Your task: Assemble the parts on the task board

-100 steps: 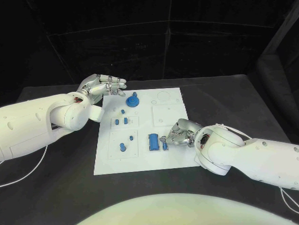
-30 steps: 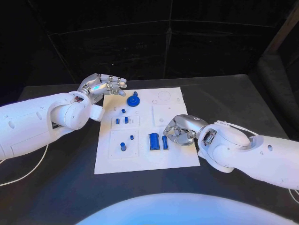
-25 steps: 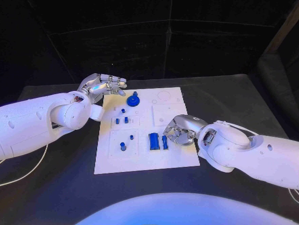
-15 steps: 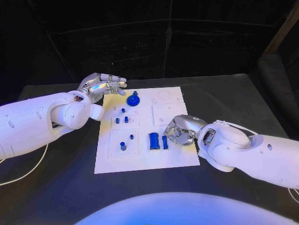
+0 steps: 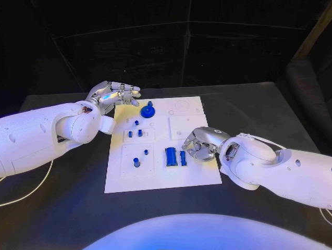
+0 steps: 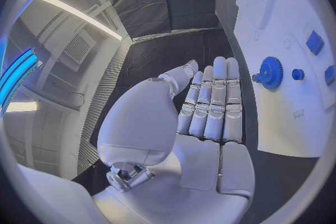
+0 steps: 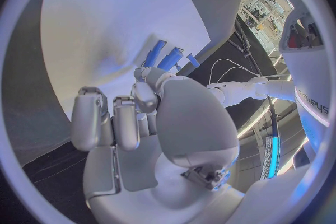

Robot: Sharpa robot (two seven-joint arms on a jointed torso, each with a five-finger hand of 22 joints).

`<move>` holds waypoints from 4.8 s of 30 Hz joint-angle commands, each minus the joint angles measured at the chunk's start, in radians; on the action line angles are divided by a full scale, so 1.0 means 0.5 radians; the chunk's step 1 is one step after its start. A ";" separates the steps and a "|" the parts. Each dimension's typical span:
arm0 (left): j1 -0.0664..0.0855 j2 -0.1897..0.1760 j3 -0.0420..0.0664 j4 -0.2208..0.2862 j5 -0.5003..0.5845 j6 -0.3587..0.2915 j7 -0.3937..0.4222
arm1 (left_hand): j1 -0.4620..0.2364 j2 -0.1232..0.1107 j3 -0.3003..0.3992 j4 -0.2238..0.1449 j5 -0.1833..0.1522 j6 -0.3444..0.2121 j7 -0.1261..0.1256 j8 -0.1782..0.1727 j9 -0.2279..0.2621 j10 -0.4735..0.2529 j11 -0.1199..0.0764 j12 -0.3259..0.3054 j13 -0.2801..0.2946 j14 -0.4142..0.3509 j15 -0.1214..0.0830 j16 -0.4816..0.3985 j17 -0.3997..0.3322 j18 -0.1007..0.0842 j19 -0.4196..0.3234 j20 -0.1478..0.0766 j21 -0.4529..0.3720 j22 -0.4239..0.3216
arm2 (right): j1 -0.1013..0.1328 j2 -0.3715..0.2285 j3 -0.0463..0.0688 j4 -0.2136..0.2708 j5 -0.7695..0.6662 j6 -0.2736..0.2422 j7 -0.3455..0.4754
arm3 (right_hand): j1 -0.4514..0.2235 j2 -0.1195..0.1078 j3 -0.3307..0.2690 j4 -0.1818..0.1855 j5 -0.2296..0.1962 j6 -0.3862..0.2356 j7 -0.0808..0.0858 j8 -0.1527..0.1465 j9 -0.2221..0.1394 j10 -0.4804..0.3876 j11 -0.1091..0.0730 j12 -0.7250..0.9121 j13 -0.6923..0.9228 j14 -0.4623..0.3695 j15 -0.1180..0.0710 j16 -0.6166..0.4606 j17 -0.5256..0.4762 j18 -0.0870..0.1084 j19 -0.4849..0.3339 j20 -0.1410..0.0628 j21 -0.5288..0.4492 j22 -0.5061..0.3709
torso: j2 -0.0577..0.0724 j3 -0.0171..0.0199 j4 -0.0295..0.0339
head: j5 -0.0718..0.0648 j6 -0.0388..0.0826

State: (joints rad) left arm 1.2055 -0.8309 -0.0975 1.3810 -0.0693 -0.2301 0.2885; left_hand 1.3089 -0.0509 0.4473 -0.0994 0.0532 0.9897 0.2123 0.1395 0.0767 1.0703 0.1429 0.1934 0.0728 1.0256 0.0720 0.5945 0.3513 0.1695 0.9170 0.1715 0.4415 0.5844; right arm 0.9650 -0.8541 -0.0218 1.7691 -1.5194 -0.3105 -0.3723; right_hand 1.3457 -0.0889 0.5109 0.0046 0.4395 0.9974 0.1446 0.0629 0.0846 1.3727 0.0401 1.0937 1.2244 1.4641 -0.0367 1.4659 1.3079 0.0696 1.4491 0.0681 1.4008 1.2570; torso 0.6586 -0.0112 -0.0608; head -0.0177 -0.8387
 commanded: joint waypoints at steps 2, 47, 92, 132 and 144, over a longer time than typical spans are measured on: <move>0.003 -0.001 0.002 0.003 -0.003 0.016 0.005 | -0.016 0.005 -0.015 0.000 -0.005 -0.014 -0.005 0.008 -0.003 -0.017 0.002 0.014 -0.002 -0.002 0.012 -0.007 -0.002 0.022 -0.004 0.017 -0.007 -0.002 | 0.002 0.003 0.000 -0.002 -0.021 -0.127 0.009 | -0.096 -0.050 -0.038 0.029 -0.215 -0.234 0.013 -0.011 -0.048 -0.015 0.031 -0.039 -0.023 0.147 0.027 0.002 0.214 -0.008 -0.006 0.025 -0.003 -0.008 | 0.000 -0.0006 -0.001 | 0.002 0.000; 0.003 0.003 0.002 -0.001 -0.003 0.020 0.005 | -0.016 0.005 -0.015 0.000 -0.005 -0.014 -0.005 0.008 -0.003 -0.017 0.002 0.014 -0.002 -0.002 0.012 -0.007 -0.002 0.022 -0.004 0.017 -0.007 -0.002 | -0.010 0.052 0.000 -0.062 -0.064 -0.114 -0.054 | -0.082 -0.023 -0.460 0.135 -0.687 0.097 -0.058 0.212 0.005 -0.008 -0.024 0.014 -0.018 0.148 -0.016 0.003 0.217 -0.008 -0.002 -0.012 -0.007 -0.008 | -0.001 0.0003 0.000 | 0.011 -0.016; 0.003 0.006 0.001 -0.005 -0.003 0.020 0.008 | -0.016 0.005 -0.015 0.000 -0.005 -0.014 -0.005 0.008 -0.003 -0.017 0.002 0.014 -0.002 -0.002 0.012 -0.007 -0.002 0.022 -0.004 0.017 -0.007 -0.002 | -0.012 0.020 0.001 -0.056 0.274 -0.431 0.164 | -0.136 -0.016 -0.745 0.201 -0.546 0.087 -0.090 0.366 0.037 -0.002 -0.051 0.013 -0.024 0.146 -0.043 -0.011 0.202 -0.004 -0.006 -0.045 -0.028 -0.033 | -0.006 -0.0008 -0.003 | 0.012 -0.005; -0.071 0.249 0.005 -0.408 0.292 -0.083 0.257 | -0.957 0.102 -0.679 0.199 -0.106 -0.752 -0.215 -0.279 -0.153 -0.846 -0.052 -0.387 -0.146 -0.839 0.050 -0.938 -0.472 -0.102 -0.840 0.007 -0.730 -0.822 | 0.234 0.371 0.012 -1.147 2.436 -0.214 1.488 | -0.867 0.178 -1.022 -0.009 -0.663 -0.762 -0.040 -0.126 -0.169 -1.363 0.119 -2.187 -2.449 -1.482 0.226 -2.932 -2.424 0.100 -1.518 0.153 -2.618 -2.514 | -0.164 -0.0250 -0.031 | 0.068 0.315; -0.190 0.176 0.099 -0.019 0.216 -0.576 0.359 | -1.606 0.102 -0.895 0.199 -0.106 -1.231 -0.425 -0.279 -0.153 -1.352 -0.143 -0.387 -0.146 -1.312 -0.144 -1.036 -0.562 -0.176 -1.228 -0.129 -0.883 -0.957 | 0.194 0.230 0.032 -0.673 2.818 -0.661 1.676 | -1.569 0.178 -1.022 -0.009 -0.879 -1.237 -0.136 -0.126 -0.169 -1.895 -0.080 -2.187 -2.449 -2.040 0.073 -2.932 -2.616 0.032 -2.050 0.041 -2.802 -2.514 | -0.226 0.0205 0.115 | 0.037 0.471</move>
State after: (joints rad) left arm 1.1120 -0.7428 -0.0492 1.3541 0.0663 -0.3920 0.4265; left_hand 0.6840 0.0002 0.0837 0.0010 0.0077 0.5062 0.0694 0.0096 0.0054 0.5332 0.0958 0.0116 0.0052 0.4997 0.0509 0.1035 0.0942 0.1157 0.4100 0.1447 0.0199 0.1429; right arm 1.0619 -0.7350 -0.0073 1.4164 -0.2098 -0.5242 0.4030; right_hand 0.7537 -0.0011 0.0114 0.0068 0.0752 0.5089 0.1032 0.0077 0.0056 0.5708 0.0593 0.0113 0.0055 0.5970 0.0196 0.0084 0.0506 0.1157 0.5700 0.1193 0.0404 0.0056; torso 0.5547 -0.0078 -0.0245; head 0.0027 -0.6123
